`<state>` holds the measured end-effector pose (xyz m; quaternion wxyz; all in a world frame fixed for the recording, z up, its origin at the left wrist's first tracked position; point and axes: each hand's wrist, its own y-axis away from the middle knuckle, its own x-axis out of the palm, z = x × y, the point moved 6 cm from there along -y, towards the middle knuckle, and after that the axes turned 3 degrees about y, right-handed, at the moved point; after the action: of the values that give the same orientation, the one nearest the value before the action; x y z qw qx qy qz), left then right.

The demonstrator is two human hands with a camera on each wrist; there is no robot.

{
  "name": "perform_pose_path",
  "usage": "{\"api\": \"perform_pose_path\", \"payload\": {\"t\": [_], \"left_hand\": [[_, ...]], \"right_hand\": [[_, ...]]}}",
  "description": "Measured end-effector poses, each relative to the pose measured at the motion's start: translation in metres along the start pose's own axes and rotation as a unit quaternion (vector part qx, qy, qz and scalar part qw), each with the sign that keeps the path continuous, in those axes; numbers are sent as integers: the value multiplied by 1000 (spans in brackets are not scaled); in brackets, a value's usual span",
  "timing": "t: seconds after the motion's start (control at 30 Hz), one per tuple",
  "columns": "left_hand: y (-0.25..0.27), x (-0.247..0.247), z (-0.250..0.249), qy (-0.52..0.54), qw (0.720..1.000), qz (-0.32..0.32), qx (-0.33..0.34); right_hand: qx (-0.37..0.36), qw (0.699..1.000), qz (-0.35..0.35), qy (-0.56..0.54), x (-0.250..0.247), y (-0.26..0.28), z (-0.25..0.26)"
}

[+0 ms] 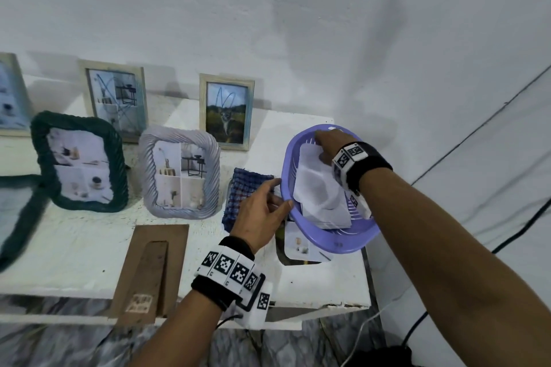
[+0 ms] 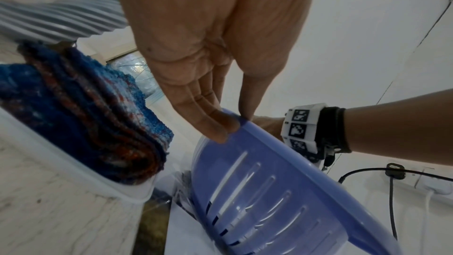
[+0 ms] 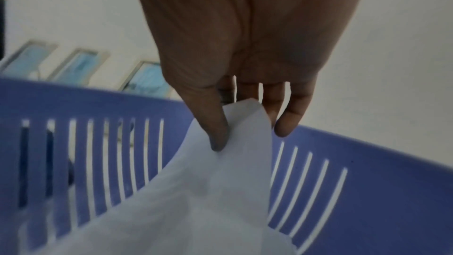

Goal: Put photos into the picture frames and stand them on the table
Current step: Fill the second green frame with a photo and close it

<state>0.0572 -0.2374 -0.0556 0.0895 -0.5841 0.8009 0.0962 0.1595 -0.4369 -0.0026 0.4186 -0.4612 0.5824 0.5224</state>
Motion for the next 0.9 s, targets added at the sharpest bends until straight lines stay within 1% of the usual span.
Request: {"api": "perform_pose_path", "payload": {"t": [0.13,0.2,0.3,0.43,0.53,0.63,0.73,0.83,0.9], "left_hand": [[1,-1,-2,-4,1000,1,-1],[1,-1,-4,-9,1000,6,-1],[2,-4,-9,-46,999,5,11],[6,-11,-18,-98,994,-18,50],[16,-18,-33,-101,991,-25,88],[26,-34,-51,-65,990,-40,117],[37,-65,-64,15,993,-49,108],[44,-100,-64,123,989,-21,84],[54,-130,-59,138,987,-14,85]], "right_hand": [[23,998,-2,-53,-11,6,-16],[21,997,-13,-67,-17,13,-22],[18,996,-27,-88,-27,26,-30],[29,990,-96,-102,-65,52,-35],[33,980,-147,-130,-98,77,-34],[2,966,-184,-179,-126,106,-15],[-46,950,-194,-239,-139,132,26],[-99,932,-191,-291,-137,146,74],[-114,924,-195,-307,-128,147,106]]}}
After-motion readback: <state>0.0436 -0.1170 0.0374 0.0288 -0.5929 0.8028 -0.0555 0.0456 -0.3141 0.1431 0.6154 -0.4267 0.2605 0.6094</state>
